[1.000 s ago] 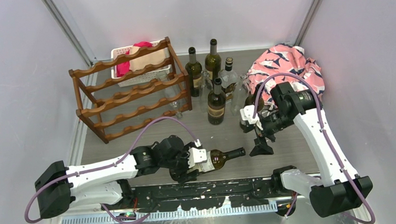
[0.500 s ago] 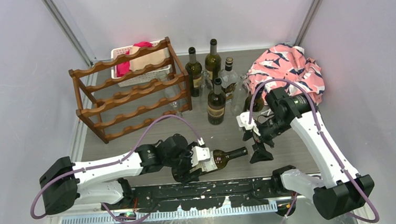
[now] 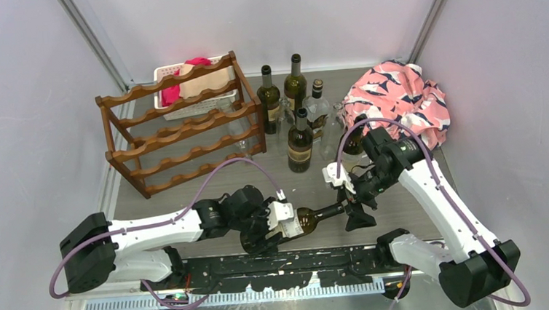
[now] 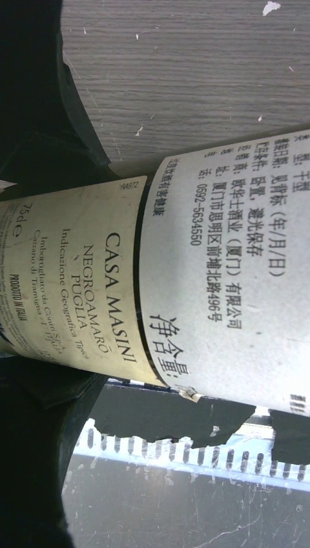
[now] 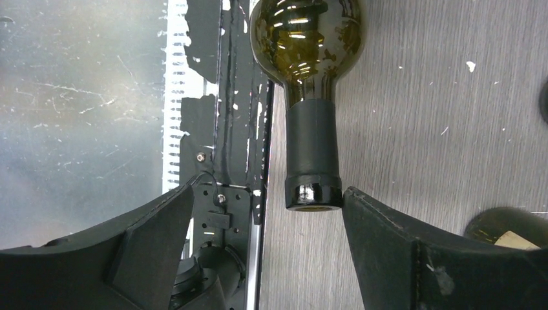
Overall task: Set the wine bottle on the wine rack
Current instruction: Pick up the wine bottle from the center of the board, then place the wine bottle in the wine rack.
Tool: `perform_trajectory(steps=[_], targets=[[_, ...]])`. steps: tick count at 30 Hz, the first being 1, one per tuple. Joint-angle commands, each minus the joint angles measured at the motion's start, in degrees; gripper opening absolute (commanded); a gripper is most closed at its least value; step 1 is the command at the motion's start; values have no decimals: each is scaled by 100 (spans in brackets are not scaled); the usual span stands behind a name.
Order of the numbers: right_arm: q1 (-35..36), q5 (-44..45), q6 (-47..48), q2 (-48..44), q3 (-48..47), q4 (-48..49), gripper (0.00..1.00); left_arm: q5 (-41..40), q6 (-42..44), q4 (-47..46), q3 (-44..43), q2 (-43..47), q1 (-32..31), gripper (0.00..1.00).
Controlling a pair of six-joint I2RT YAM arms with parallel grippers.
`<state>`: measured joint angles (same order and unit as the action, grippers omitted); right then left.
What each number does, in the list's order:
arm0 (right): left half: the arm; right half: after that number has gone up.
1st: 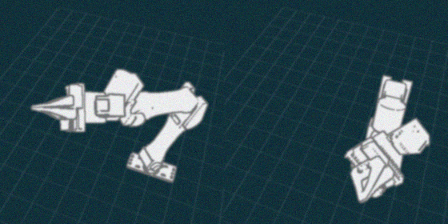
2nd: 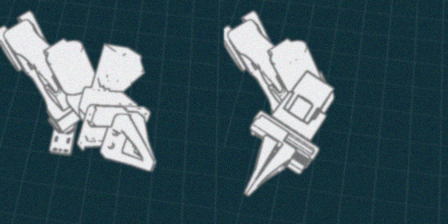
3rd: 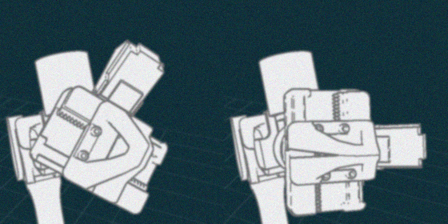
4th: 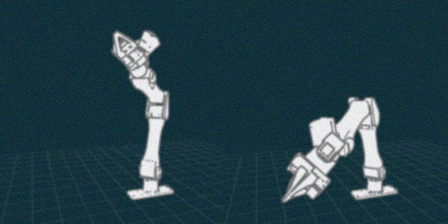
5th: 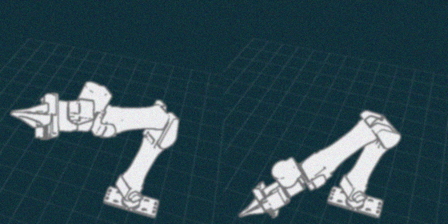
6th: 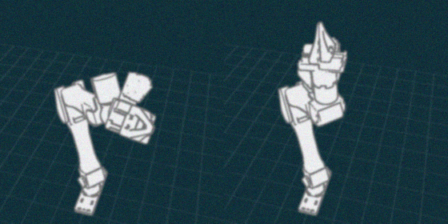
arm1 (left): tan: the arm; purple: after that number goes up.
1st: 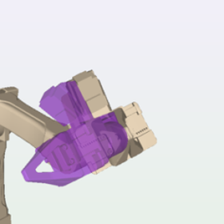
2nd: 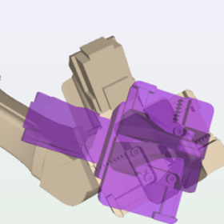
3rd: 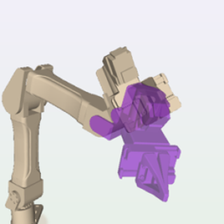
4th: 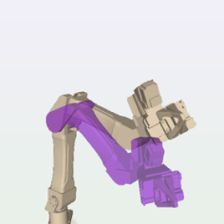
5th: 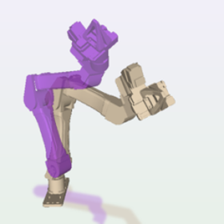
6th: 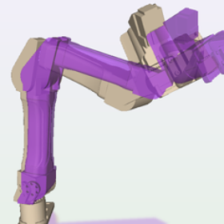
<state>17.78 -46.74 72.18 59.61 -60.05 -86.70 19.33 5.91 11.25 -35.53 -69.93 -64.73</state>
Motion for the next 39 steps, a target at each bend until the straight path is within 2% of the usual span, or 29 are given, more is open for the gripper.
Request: perform_trajectory(steps=[1,6,11,16,26,29,32,34,35,38,39], targets=[[209,157,-461,-120,90,455,89,259,-161,-798,-433,47,35,0],[545,312,-927,-199,226,929,88,313,-268,-834,-446,6,29,0],[1168,777,-1471,-168,408,1652,87,474,-323,-871,-502,-33,29,0],[1479,761,-1662,-22,572,2174,77,589,-334,-1052,-503,-60,24,0],[1891,995,-1849,22,752,2551,47,669,-295,-1029,-558,-118,28,0],[1918,1005,-1900,0,792,2579,32,657,-284,-1002,-560,-101,28,0],[1934,968,-2081,-49,820,2601,6,623,-275,-1030,-552,-91,30,0],[1935,944,-2341,-68,776,2597,1,542,-290,-1063,-543,-91,23,1],[1939,928,-2461,-85,767,2603,1,458,-315,-1050,-547,-84,32,10],[1903,755,-2574,-173,820,2576,1,28,-694,-958,-530,-38,26,55],[1878,653,-2589,-182,853,2571,1,-119,-846,-886,-545,5,25,66]])
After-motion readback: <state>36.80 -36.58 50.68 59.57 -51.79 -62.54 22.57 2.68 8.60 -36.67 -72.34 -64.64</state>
